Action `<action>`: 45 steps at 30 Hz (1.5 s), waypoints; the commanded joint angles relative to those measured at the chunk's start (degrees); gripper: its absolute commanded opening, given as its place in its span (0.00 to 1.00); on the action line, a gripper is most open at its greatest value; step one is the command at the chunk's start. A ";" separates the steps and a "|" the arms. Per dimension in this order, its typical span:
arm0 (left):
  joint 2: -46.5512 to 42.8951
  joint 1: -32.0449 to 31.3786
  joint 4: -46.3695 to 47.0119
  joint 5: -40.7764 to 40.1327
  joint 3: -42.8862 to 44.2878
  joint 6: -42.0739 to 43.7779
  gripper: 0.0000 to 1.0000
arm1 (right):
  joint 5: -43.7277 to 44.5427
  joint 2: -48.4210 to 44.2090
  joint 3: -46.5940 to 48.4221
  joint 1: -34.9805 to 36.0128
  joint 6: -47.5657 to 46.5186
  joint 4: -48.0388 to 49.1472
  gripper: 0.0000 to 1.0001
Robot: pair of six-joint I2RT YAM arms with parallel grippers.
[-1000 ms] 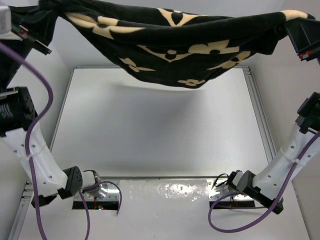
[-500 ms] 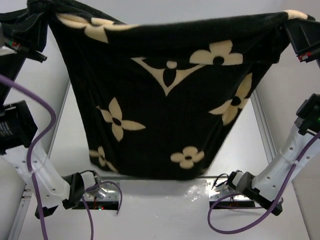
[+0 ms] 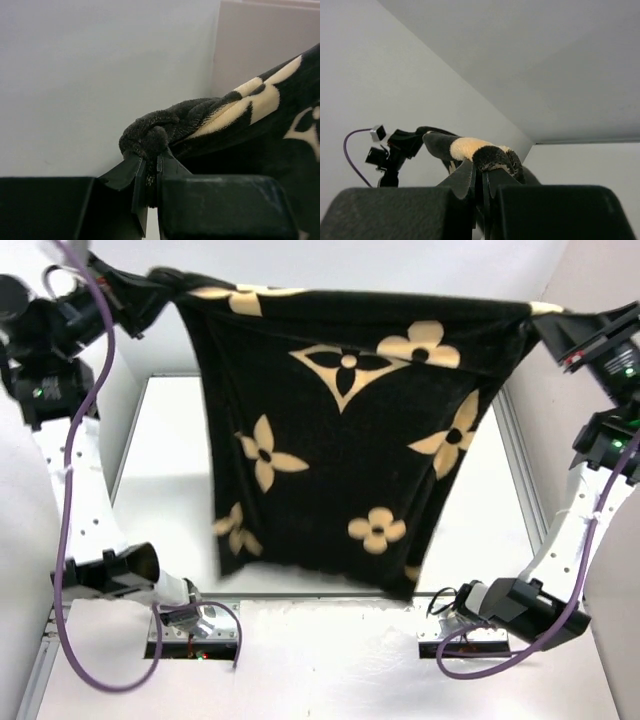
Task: Put the pillow into the pillowcase
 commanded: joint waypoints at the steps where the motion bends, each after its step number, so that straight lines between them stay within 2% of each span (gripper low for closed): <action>1: 2.25 1.71 -1.83 -11.29 -0.04 6.07 0.00 | 11.43 0.52 -5.88 -1.52 -3.63 2.30 0.00; 3: 3.83 -0.82 -3.95 -10.85 -0.74 6.95 0.00 | 11.60 -0.97 -10.02 0.41 -6.35 0.99 0.00; 6: 4.71 -7.41 -8.08 -8.82 -5.91 9.93 0.00 | 14.58 -1.60 -18.45 9.89 -18.20 -7.96 0.00; 7: 4.89 -9.44 -9.83 -9.52 -9.24 11.25 0.00 | 16.16 -1.33 -19.96 15.74 -23.80 -9.98 0.00; 8: 5.41 -12.76 -10.20 -11.88 -10.49 14.48 0.00 | 19.65 -0.37 -22.41 18.24 -26.12 -12.53 0.00; 10: 8.03 -14.11 -10.55 -15.14 -11.03 15.21 0.00 | 23.10 0.42 -24.45 21.50 -28.42 -13.08 0.00; 13: 13.65 -13.33 -9.41 -20.77 -4.90 13.81 0.00 | 29.43 1.74 -25.69 19.68 -28.95 -11.94 0.00; 16: 19.90 -12.27 -7.39 -25.43 4.41 11.44 0.00 | 31.99 4.46 -20.70 16.60 -30.45 -14.13 0.00; 19: 26.41 -14.45 -7.39 -29.74 14.08 12.14 0.00 | 32.69 7.62 -14.98 14.14 -30.19 -16.59 0.00; 23: 30.11 -18.58 -2.57 -33.69 15.17 12.31 0.00 | 36.29 8.60 -12.59 12.55 -30.54 -20.45 0.00; 28: 38.70 -26.31 -0.36 -40.81 15.77 16.61 0.00 | 45.32 5.79 -21.63 11.23 -33.79 -26.17 0.00; 29: 40.29 -27.72 -0.27 -43.52 15.95 18.88 0.03 | 46.40 5.01 -23.21 10.97 -33.88 -26.70 0.00; 30: 43.88 -28.95 -0.09 -45.02 16.73 20.47 0.22 | 47.45 5.00 -26.01 10.36 -33.18 -27.40 0.05; 31: 45.74 -31.58 -0.35 -47.04 17.53 23.10 0.38 | 48.42 5.00 -26.91 10.18 -33.61 -27.49 0.21; 32: 47.93 -32.73 -2.01 -50.37 18.84 24.26 0.56 | 48.95 5.52 -27.01 10.35 -36.23 -27.32 0.56; 33: 52.13 -34.49 -3.77 -51.27 22.51 26.70 0.99 | 52.52 6.05 -25.62 12.27 -40.78 -31.41 0.91; 34: 53.57 -35.20 -5.52 -52.24 24.28 27.51 1.00 | 52.99 6.92 -23.51 13.42 -43.43 -33.19 0.99; 36: 53.50 -35.91 -9.92 -52.95 24.58 28.13 1.00 | 52.12 9.74 -17.54 16.75 -51.52 -38.36 0.99; 38: 49.30 -35.56 -10.55 -49.53 16.25 28.13 1.00 | 52.55 10.88 -13.39 21.48 -58.03 -40.49 0.99; 39: 43.27 -34.52 -10.38 -47.52 12.74 28.05 1.00 | 53.52 10.89 -13.04 23.52 -59.96 -41.29 0.99; 40: 37.38 -33.81 -11.59 -41.50 6.61 28.13 1.00 | 54.74 10.28 -13.64 26.93 -62.68 -41.03 0.99; 41: 34.89 -33.11 -13.35 -37.00 4.55 28.48 1.00 | 54.93 9.92 -14.69 28.53 -63.66 -40.42 0.99; 42: 32.77 -31.36 -20.85 -28.86 3.22 31.01 1.00 | 55.19 9.66 -17.31 31.16 -65.15 -38.76 0.99; 45: 27.49 -30.37 -37.04 -22.99 1.55 39.09 1.00 | 55.46 11.05 -19.80 33.81 -66.05 -39.61 0.99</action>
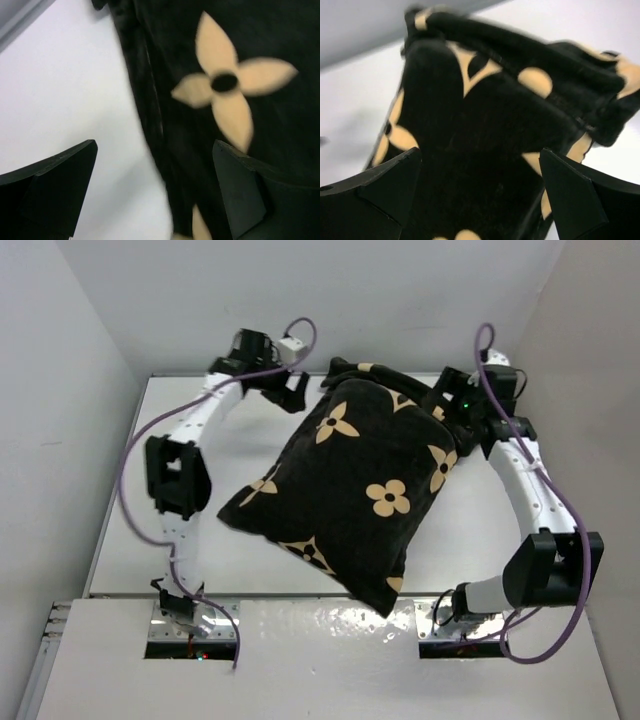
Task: Put the pillow into the pillowcase
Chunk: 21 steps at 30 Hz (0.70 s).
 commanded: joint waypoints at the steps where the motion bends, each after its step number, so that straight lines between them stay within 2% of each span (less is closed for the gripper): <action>1: -15.75 2.81 -15.89 12.56 -1.23 13.85 1.00 | 2.89 1.33 -3.08 2.30 -6.51 -2.40 0.99; 2: -18.89 2.54 -21.94 13.00 -8.56 16.52 1.00 | 4.03 2.21 -3.61 4.04 -6.25 -2.93 0.99; 5: -25.48 0.88 -22.54 15.10 -26.52 21.20 1.00 | 3.52 4.76 -6.59 5.81 -4.85 -2.41 0.99; 7: -28.58 -0.88 -19.30 16.86 -36.43 21.20 1.00 | 3.25 7.13 -8.61 7.57 -3.53 -0.65 0.99; 9: -29.38 -3.95 -11.95 13.21 -44.53 18.40 1.00 | 0.61 9.76 -9.32 9.85 -3.00 -0.47 0.97; 10: -29.04 -4.40 -9.46 11.79 -46.49 17.17 1.00 | 0.26 10.65 -9.59 10.82 -2.21 -0.73 0.93; 12: -27.98 -4.32 -5.41 8.89 -48.97 15.32 1.00 | -1.31 11.79 -11.42 13.01 -1.59 -0.56 0.82; 13: -26.67 -3.71 -0.78 7.39 -50.02 14.44 1.00 | -1.50 11.97 -12.48 15.81 -0.63 0.05 0.72; 15: -25.17 -0.02 5.67 -0.50 -48.90 10.84 1.00 | -1.85 11.19 -17.13 19.51 0.78 2.86 0.60; 16: -23.25 1.21 7.42 -3.58 -47.76 10.39 1.00 | -2.02 10.05 -18.63 23.71 3.40 3.82 0.45; 19: -19.73 9.45 15.16 -14.40 -42.14 9.34 1.00 | -5.18 7.33 -24.52 34.35 10.17 14.15 0.32; 20: -18.67 10.96 17.09 -16.85 -40.21 9.34 1.00 | -6.50 6.88 -25.57 36.91 11.76 16.38 0.31; 21: -17.44 12.28 19.81 -20.45 -35.75 9.68 1.00 | -7.21 6.88 -26.11 42.50 15.25 19.27 0.31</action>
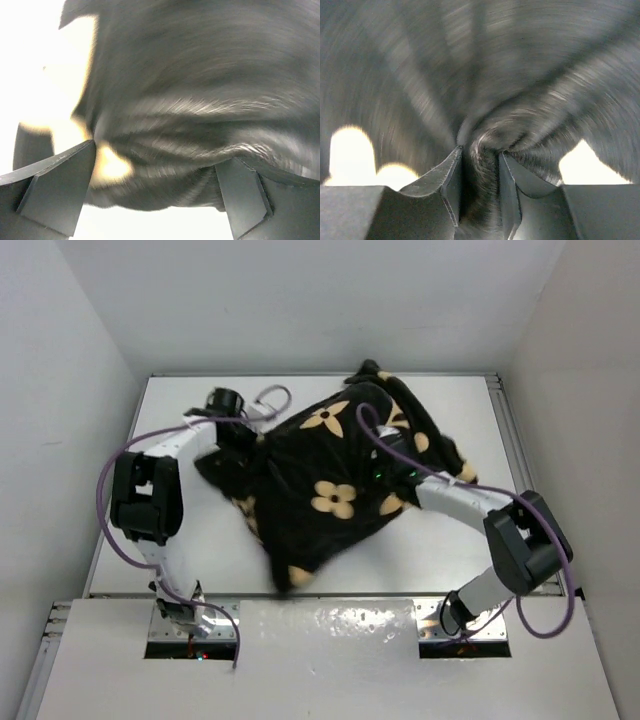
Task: Put the pillow into the pillowcase
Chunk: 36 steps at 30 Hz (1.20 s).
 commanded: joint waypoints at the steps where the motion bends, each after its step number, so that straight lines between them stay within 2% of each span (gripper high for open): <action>1: 6.08 7.92 21.32 -18.75 10.47 -1.33 1.00 | -12.96 -0.86 -2.60 14.87 11.41 9.19 0.30; 3: 7.94 8.55 21.33 -18.85 16.69 1.66 1.00 | -14.19 0.45 1.59 19.88 12.30 11.59 0.37; 4: 8.73 8.46 19.93 -18.68 18.21 2.45 1.00 | -13.67 0.98 3.89 20.26 11.61 9.41 0.45; 5: 8.48 8.29 18.44 -18.15 19.36 3.32 1.00 | -12.80 1.16 7.57 19.91 11.34 3.13 0.57; 6: 7.34 8.02 15.47 -17.28 19.63 3.42 1.00 | -12.18 0.47 8.56 17.30 10.73 1.50 0.64; 8: 4.97 8.02 12.99 -15.44 15.28 2.64 1.00 | -9.20 -3.73 8.92 12.12 10.11 -2.29 0.76; 10: 0.14 9.42 13.24 -13.06 9.73 0.80 1.00 | -5.16 -7.69 8.83 9.55 7.31 -5.79 0.82; 11: -2.66 9.78 14.02 -11.83 4.22 0.26 1.00 | -0.71 -11.11 9.53 7.97 4.34 -7.21 0.86; 14: -5.75 11.80 15.78 -9.20 -3.89 -1.23 1.00 | 8.43 -13.25 12.33 6.73 0.10 -15.81 0.87; 17: -6.64 13.47 17.89 -7.43 -5.68 -2.29 1.00 | 13.90 -14.47 10.70 4.36 4.89 -24.79 0.85; 21: -4.37 16.45 18.43 -3.91 -0.86 -3.52 1.00 | 13.58 -27.79 -5.54 0.06 14.75 -19.10 0.93; 25: 1.60 17.07 18.95 -5.92 3.37 -2.82 1.00 | 11.22 -33.02 -20.23 -6.36 19.86 -7.96 0.96; 26: 3.62 17.25 18.87 -6.02 3.55 -3.08 1.00 | 9.46 -32.42 -21.04 -9.76 20.21 -6.27 0.96; 27: 4.33 17.60 18.78 -6.02 3.64 -3.34 1.00 | 6.05 -31.71 -21.40 -10.84 20.13 -4.60 0.95; 31: 5.92 18.83 20.96 -4.61 0.49 -4.84 0.99 | 2.69 -26.54 -18.68 -14.62 19.34 -0.63 0.94; 34: 7.50 20.06 22.12 -6.72 0.90 -4.75 0.85 | -1.61 -23.98 -18.68 -19.19 19.86 1.82 0.91; 36: 8.47 21.63 19.84 -5.15 1.61 -4.93 0.64 | -5.30 -20.82 -19.29 -22.09 20.30 4.19 0.85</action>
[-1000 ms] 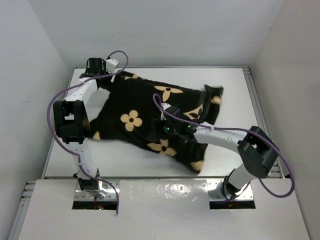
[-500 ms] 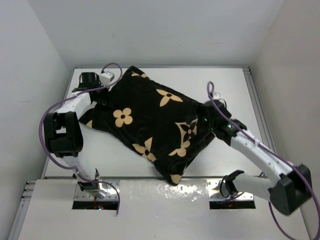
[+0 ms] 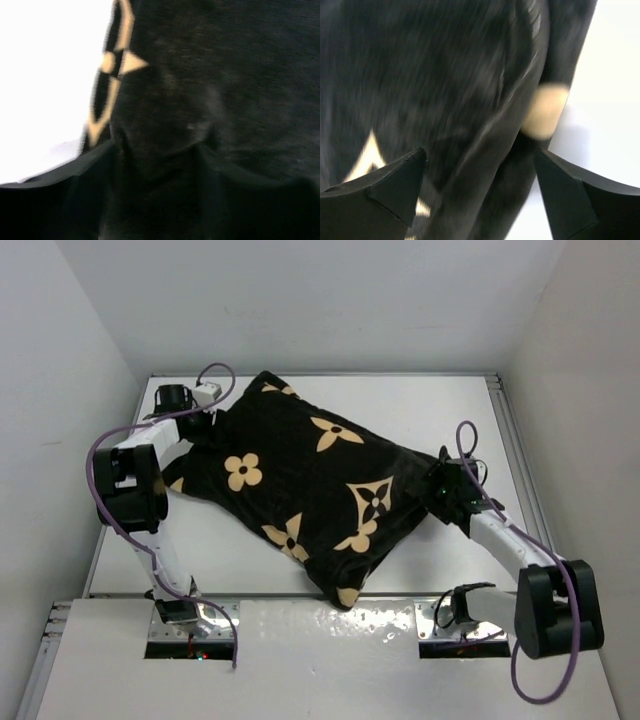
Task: Put the pillow into the pillowcase
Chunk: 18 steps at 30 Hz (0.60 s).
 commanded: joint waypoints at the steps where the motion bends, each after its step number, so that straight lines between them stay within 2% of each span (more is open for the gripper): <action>1: 3.38 4.11 0.10 -2.35 -0.15 1.19 0.54 | -8.26 3.93 1.80 -3.83 1.33 7.44 0.81; 2: 3.12 4.64 0.09 -1.72 -0.42 1.02 0.41 | -9.06 5.33 1.98 -4.96 0.90 7.35 0.76; 3: 3.03 5.60 -0.08 -1.02 -0.51 0.93 0.35 | -10.12 7.70 2.07 -5.59 0.63 7.44 0.59; 4: 2.85 6.14 -0.69 -0.23 -0.59 0.67 0.25 | -10.82 8.50 2.07 -6.20 0.45 7.35 0.47; 5: 2.77 7.45 -1.13 0.21 -0.51 0.40 0.02 | -12.05 9.99 2.15 -7.42 0.10 9.01 0.36; 6: 2.68 8.33 -1.31 0.74 -0.33 -1.08 0.00 | -12.76 10.79 2.50 -8.05 -0.16 10.24 0.09; 7: 2.42 9.47 -1.49 1.35 -0.42 -1.70 0.00 | -13.55 11.75 3.29 -9.97 -0.77 10.34 0.00; 9: 1.71 13.51 -2.02 3.81 -0.33 -3.20 0.00 | -15.48 15.60 10.30 -12.35 -3.75 9.12 0.00; 10: 1.28 15.09 -2.28 4.43 -0.42 -4.60 0.00 | -16.44 17.28 17.90 -12.97 -4.90 7.89 0.00; 14: -4.08 22.12 -2.37 7.68 -2.43 -6.37 0.00 | -18.83 24.32 38.41 -14.47 -9.38 3.75 0.00; 16: -7.76 23.19 -2.37 9.52 -4.97 -5.76 0.00 | -16.99 28.00 47.54 -15.34 -10.35 2.18 0.00; 18: -9.88 23.19 -2.37 10.32 -6.83 -4.88 0.00 | -16.28 30.64 51.62 -16.48 -10.36 -0.10 0.01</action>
